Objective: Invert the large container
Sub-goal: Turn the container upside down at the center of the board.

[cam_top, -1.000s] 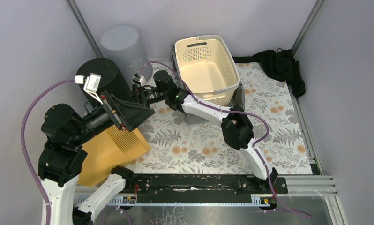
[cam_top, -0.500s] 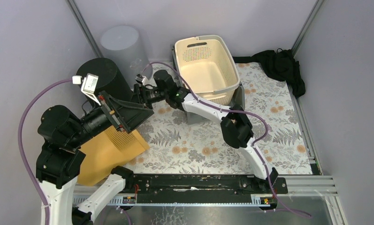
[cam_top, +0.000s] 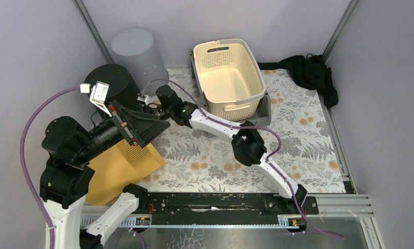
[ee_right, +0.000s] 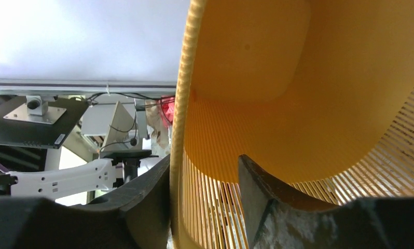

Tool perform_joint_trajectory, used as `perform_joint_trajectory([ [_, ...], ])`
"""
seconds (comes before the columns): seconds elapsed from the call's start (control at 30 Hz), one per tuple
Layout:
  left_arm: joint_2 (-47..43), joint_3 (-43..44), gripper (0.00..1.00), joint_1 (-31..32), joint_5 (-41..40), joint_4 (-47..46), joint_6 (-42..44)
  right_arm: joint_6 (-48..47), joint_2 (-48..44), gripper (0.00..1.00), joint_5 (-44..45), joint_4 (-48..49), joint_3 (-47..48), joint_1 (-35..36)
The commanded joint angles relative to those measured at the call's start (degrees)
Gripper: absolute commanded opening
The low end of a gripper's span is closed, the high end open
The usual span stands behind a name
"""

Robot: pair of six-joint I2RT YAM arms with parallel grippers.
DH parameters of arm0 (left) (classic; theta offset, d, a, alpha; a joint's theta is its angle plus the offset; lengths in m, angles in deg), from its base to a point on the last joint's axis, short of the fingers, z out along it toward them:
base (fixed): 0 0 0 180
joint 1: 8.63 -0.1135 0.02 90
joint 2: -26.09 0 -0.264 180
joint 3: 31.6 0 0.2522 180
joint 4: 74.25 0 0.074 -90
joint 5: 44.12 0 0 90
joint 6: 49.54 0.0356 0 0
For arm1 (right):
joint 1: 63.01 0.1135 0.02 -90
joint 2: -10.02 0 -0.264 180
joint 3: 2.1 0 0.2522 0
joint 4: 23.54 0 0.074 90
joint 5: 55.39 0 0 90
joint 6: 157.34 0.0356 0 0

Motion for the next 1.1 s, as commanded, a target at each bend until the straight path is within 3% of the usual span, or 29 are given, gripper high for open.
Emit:
perform_joint_trajectory([
  [0.0, -0.57, 0.91, 1.00, 0.24, 1.75, -1.44, 0.76, 1.23, 1.61, 0.48, -4.83, 1.47, 4.06, 1.82],
  [0.2, -0.91, 0.75, 1.00, 0.23, 1.77, -1.48, 0.76, 2.78, 1.77, 0.40, -8.05, 3.46, 4.25, 2.81],
  [0.5, -1.35, -0.14, 1.00, 0.24, 1.87, -1.52, 0.87, 6.30, -2.26, 0.25, -12.37, 11.65, -3.42, 3.22],
  [0.7, -1.26, -0.33, 1.00, 0.21, 1.97, -1.72, 0.77, 29.41, -1.64, 0.01, -11.04, 44.04, -10.18, 3.24],
  [0.83, -1.23, 0.07, 1.00, 0.26, 2.07, -1.57, 0.84, 41.11, -0.17, 0.00, -5.42, 60.35, -11.16, 3.23],
  [1.07, -0.76, 0.67, 1.00, 0.24, 2.28, -1.37, 0.94, 43.70, -4.52, 0.00, 4.71, 76.52, -20.69, 2.67],
])
